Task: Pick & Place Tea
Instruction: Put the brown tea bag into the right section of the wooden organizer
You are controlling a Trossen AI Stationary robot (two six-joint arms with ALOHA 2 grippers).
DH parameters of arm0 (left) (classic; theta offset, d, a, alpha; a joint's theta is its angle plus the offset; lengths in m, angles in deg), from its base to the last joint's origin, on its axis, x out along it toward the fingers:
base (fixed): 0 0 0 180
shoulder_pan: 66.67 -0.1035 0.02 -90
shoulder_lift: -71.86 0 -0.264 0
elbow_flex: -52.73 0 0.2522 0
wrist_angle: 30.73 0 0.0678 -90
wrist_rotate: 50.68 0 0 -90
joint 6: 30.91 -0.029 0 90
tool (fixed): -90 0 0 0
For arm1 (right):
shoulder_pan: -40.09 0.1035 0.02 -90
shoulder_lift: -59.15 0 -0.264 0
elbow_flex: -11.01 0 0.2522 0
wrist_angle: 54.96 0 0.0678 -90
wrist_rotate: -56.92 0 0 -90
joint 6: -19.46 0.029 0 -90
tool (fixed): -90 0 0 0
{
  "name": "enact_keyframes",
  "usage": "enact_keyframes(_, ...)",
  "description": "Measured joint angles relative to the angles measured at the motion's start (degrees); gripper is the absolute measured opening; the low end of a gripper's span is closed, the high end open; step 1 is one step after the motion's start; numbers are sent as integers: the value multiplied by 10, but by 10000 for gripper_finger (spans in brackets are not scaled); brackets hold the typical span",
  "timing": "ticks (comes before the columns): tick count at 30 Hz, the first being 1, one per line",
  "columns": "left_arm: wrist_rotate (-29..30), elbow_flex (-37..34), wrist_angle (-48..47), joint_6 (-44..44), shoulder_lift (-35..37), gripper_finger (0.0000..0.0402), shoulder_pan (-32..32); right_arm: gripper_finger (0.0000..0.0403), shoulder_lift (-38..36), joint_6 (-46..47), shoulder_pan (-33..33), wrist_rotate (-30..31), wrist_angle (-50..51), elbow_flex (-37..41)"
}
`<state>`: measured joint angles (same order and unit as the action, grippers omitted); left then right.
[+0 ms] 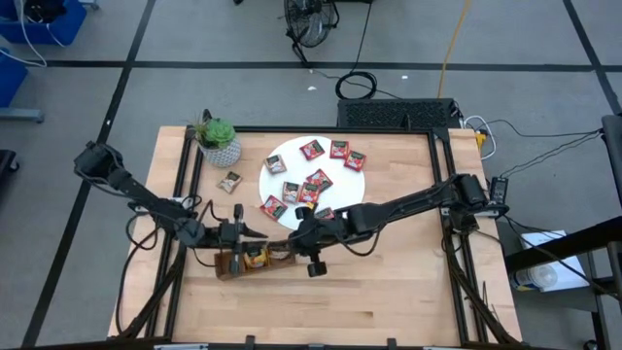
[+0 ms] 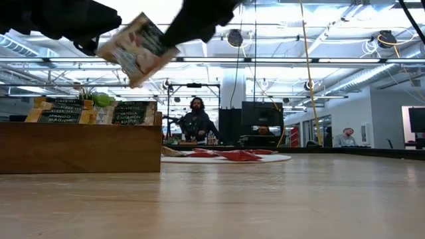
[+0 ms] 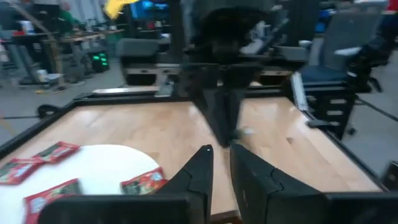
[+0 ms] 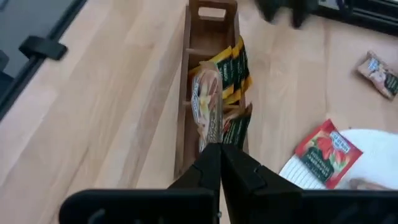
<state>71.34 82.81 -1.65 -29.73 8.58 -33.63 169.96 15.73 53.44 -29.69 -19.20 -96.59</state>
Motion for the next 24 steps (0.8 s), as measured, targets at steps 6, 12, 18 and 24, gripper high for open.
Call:
enact_keyframes(6,31,0,-11,7,1,36,-13,0,84,-45,0,2,101,-101)
enact_keyframes(12,31,0,-12,21,1,33,-19,0,160,-75,-1,60,201,-196)
enact_keyframes(18,26,0,-17,25,0,45,-19,0,172,-92,4,94,204,-203)
enact_keyframes(24,26,0,-24,26,0,39,-19,1,172,-94,12,103,202,-203)
